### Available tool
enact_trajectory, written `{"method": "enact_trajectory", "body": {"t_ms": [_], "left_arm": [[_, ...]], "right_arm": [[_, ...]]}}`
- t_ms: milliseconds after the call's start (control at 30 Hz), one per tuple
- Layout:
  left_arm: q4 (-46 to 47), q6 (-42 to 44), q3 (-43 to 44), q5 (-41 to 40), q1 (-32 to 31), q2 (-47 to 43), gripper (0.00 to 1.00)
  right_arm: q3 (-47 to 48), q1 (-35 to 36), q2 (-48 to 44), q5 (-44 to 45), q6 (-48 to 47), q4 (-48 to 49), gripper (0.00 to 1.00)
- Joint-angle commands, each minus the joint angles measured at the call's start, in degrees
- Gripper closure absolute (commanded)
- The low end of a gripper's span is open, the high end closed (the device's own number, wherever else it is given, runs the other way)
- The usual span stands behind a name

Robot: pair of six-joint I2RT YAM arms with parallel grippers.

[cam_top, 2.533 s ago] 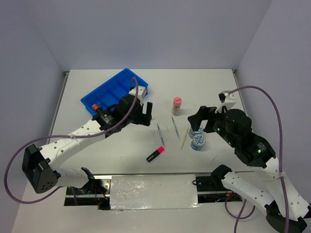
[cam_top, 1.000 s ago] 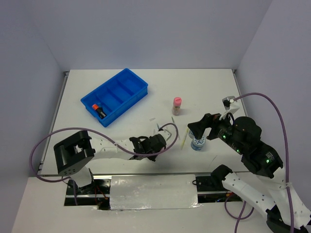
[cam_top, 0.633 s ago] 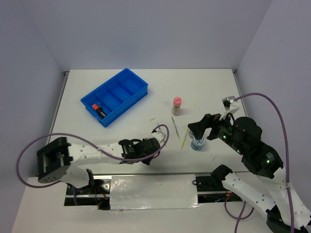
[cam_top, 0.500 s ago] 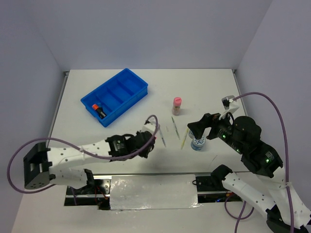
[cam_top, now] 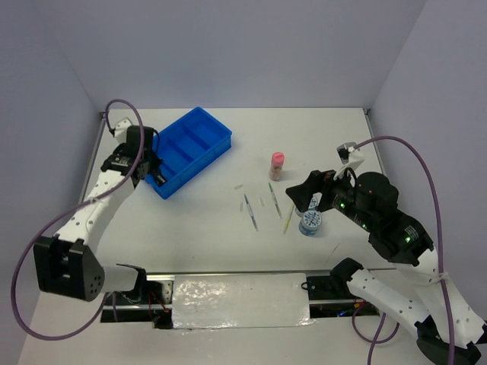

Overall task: Sort the stationery into containers
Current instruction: Place the pen in the storage box.

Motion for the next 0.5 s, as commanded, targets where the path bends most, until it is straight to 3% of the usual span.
{"method": "enact_trajectory", "body": {"t_ms": [0, 167, 267, 367, 467], "left_arm": [[4.15, -2.18, 4.62, 3.85, 4.89, 4.32, 1.0], [8.72, -6.04, 4.81, 9.2, 10.34, 8.64, 1.0], [14.26, -7.89, 2.52, 12.28, 11.22, 10.21, 0.94], [13.48, -9.3, 3.22, 12.9, 11.22, 12.24, 0.93], [14.26, -10.53, 1.38, 11.93, 11.22, 11.63, 0.86]], "right_arm": [[-0.69, 0.26, 0.82, -2.66, 0.37, 4.76, 0.0], [-1.84, 0.17, 1.7, -2.58, 0.02, 5.73, 0.0], [-1.93, 0.17, 2.4, -3.37, -0.33, 6.52, 0.0], [-1.75, 0.17, 3.37, -3.46, -0.59, 6.7, 0.0], [-1.84, 0.17, 4.16, -3.55, -0.68, 7.05, 0.0]]}}
